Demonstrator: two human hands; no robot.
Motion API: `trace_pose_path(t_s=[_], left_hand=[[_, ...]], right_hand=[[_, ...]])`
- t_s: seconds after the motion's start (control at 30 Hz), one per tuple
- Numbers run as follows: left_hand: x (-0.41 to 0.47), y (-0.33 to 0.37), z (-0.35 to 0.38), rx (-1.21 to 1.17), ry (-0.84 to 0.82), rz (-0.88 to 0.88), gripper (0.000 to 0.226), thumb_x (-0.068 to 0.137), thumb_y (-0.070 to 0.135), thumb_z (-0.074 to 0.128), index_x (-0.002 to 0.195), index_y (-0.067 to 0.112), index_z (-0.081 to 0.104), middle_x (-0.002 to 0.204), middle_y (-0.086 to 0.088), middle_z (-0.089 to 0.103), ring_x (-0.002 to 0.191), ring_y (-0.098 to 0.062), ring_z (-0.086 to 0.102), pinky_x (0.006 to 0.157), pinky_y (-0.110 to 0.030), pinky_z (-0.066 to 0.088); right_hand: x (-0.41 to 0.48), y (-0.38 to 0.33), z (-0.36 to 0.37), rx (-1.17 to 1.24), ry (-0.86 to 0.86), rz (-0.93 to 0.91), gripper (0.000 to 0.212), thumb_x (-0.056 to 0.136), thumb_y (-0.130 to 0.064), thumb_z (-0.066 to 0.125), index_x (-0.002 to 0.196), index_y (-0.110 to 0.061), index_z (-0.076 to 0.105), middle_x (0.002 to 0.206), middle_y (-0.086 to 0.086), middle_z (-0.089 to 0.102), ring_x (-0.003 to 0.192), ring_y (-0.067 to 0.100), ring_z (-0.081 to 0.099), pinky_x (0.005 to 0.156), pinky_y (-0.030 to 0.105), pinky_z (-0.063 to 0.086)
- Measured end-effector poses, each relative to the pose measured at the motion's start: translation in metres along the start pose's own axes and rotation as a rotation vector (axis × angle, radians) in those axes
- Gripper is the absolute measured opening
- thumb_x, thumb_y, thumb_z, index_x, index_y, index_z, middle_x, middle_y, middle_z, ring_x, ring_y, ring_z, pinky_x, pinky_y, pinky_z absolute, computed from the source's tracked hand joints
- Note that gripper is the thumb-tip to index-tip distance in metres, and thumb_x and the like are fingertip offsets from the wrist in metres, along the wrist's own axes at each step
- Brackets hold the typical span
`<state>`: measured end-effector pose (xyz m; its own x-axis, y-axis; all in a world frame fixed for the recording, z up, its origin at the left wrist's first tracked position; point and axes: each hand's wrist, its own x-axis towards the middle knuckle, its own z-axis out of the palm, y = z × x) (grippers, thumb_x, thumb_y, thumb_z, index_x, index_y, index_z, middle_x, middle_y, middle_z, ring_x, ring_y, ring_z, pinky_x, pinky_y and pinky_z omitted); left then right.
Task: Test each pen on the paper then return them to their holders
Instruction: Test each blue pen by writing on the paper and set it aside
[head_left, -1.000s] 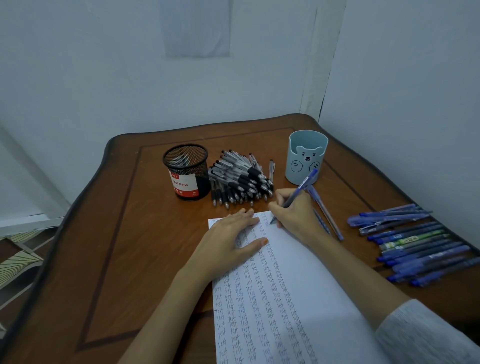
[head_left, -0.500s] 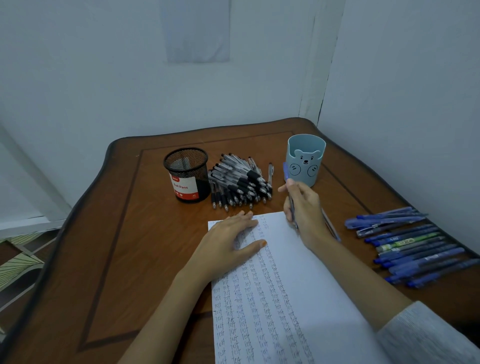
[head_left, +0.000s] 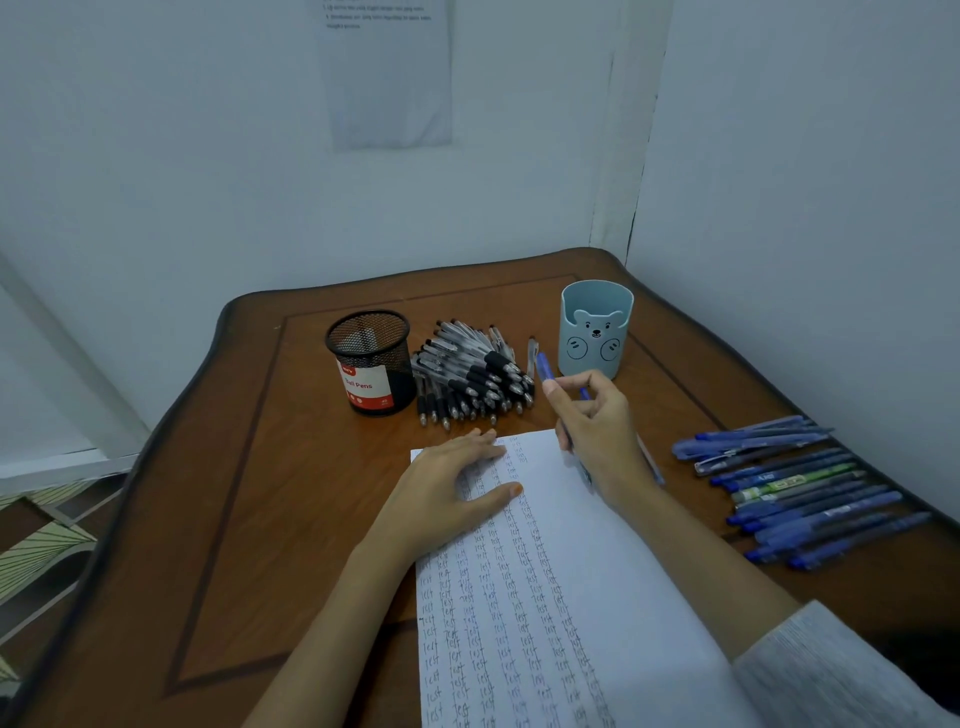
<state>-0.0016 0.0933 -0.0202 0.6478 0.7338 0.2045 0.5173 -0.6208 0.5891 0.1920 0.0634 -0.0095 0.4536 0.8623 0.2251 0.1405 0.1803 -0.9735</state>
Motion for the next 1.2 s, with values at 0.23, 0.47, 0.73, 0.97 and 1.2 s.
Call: trace_pose_path(t_s=[0.23, 0.47, 0.73, 0.97, 1.2], left_hand=[[-0.001, 0.003, 0.000, 0.001, 0.014, -0.008, 0.057, 0.080, 0.056, 0.064, 0.129, 0.027, 0.058, 0.143, 0.014, 0.046, 0.131, 0.006, 0.036, 0.111, -0.025, 0.032], [-0.001, 0.004, 0.000, -0.018, 0.017, -0.028, 0.057, 0.080, 0.056, 0.066, 0.128, 0.027, 0.059, 0.143, 0.015, 0.046, 0.132, 0.005, 0.036, 0.112, -0.030, 0.033], [-0.001, 0.003, 0.001, -0.006, 0.035, -0.020, 0.056, 0.079, 0.055, 0.066, 0.128, 0.028, 0.059, 0.142, 0.016, 0.047, 0.131, 0.007, 0.036, 0.111, -0.024, 0.030], [-0.001, 0.003, 0.001, -0.004, 0.033, -0.019, 0.056, 0.080, 0.055, 0.066, 0.128, 0.028, 0.058, 0.142, 0.016, 0.046, 0.131, 0.006, 0.036, 0.109, -0.019, 0.029], [0.000, 0.003, 0.002, 0.009, 0.028, -0.017, 0.056, 0.081, 0.055, 0.065, 0.129, 0.028, 0.058, 0.143, 0.016, 0.045, 0.129, 0.008, 0.034, 0.105, -0.017, 0.027]], right_hand=[[-0.011, -0.007, -0.006, -0.153, -0.048, -0.027, 0.015, 0.092, -0.018, 0.063, 0.087, -0.005, 0.060, 0.041, -0.001, 0.053, 0.036, 0.013, 0.043, 0.039, 0.023, 0.037], [0.003, -0.004, -0.027, -0.373, 0.203, -0.077, 0.011, 0.084, -0.023, 0.073, 0.082, -0.012, 0.070, 0.065, 0.000, 0.065, 0.056, 0.008, 0.054, 0.057, 0.026, 0.046], [0.011, -0.003, -0.050, -0.795, 0.250, -0.086, 0.023, 0.086, -0.029, 0.071, 0.097, -0.009, 0.075, 0.086, 0.005, 0.073, 0.076, 0.019, 0.065, 0.066, 0.031, 0.053], [0.007, -0.008, -0.056, -0.807, 0.233, -0.067, 0.024, 0.089, -0.031, 0.067, 0.100, -0.010, 0.073, 0.093, 0.005, 0.073, 0.079, 0.016, 0.062, 0.066, 0.027, 0.049], [0.004, -0.028, -0.096, -0.767, 0.110, -0.119, 0.010, 0.087, -0.023, 0.070, 0.093, -0.015, 0.073, 0.091, -0.002, 0.068, 0.068, 0.005, 0.056, 0.058, 0.016, 0.040]])
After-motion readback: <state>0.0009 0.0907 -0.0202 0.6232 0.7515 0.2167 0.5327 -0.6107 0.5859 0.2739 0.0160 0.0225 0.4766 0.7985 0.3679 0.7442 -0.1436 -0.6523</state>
